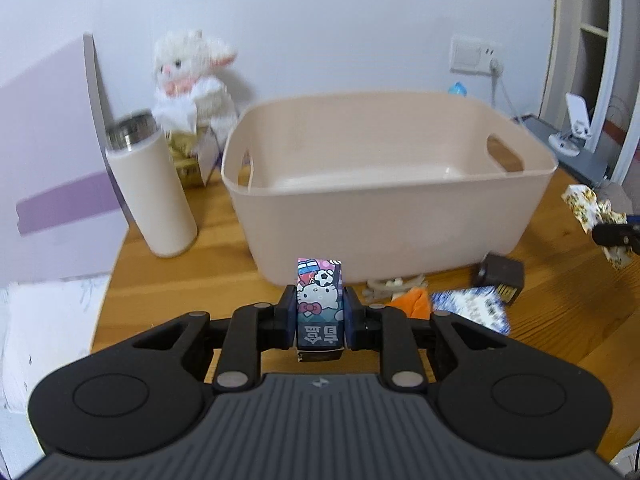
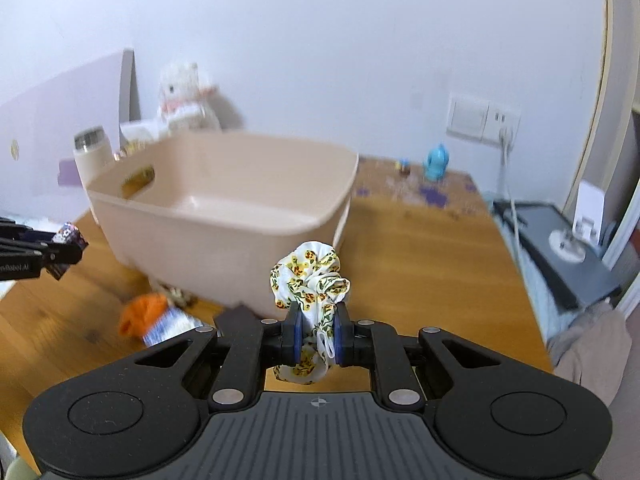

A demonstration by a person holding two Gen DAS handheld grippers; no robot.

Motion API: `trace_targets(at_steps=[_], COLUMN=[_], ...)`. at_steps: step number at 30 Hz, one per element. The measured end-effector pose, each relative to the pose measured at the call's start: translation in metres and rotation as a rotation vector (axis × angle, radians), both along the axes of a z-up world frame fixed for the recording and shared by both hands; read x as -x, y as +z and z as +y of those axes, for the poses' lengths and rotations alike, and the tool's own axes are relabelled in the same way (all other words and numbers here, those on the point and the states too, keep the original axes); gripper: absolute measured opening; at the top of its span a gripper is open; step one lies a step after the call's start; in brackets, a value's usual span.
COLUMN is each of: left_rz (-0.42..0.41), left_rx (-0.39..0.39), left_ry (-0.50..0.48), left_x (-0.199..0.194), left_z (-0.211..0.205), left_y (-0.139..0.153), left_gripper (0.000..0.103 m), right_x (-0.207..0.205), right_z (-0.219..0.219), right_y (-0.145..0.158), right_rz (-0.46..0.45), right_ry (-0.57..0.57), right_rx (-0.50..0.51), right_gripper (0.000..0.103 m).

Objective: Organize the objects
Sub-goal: 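Release the scrunchie into the basket with the right tool while the left tool releases the printed box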

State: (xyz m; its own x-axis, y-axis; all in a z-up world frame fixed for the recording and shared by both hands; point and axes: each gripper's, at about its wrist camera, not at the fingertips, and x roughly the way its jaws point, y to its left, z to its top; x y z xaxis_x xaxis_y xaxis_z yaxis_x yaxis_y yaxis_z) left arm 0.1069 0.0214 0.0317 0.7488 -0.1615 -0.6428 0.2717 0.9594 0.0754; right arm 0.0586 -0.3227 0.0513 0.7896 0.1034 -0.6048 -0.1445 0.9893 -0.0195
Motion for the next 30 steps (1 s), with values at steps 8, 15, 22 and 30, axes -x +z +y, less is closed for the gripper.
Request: trace_targets(at_steps=[8,15,22,30], left_rz=[-0.108,-0.141,-0.118,-0.047], left_rx=[0.003,-0.005,-0.017,-0.062], left_ry=[-0.015,-0.016,0.017,0.043], left_x=[0.002,-0.021,-0.065,-0.112], left_z=[-0.009,-0.025,-0.045,-0.067], left_y=[0.038,0.049,0.042,0.017], left_gripper=[0.025,0.025,0.025,0.025], right_x=[-0.016,-0.047,-0.086,-0.124], right_z=[0.007,0.017,0.028,0.042], right_y=[0.034,0.046,0.037,0.007], right_rz=[-0.096,-0.134,-0.107,-0.005], right_ry=[0.024,0.048,0.082,0.105], right_rx=[-0.013,-0.027,-0.038,-0.014], right_gripper=[0.014,0.014,0.014,0.014])
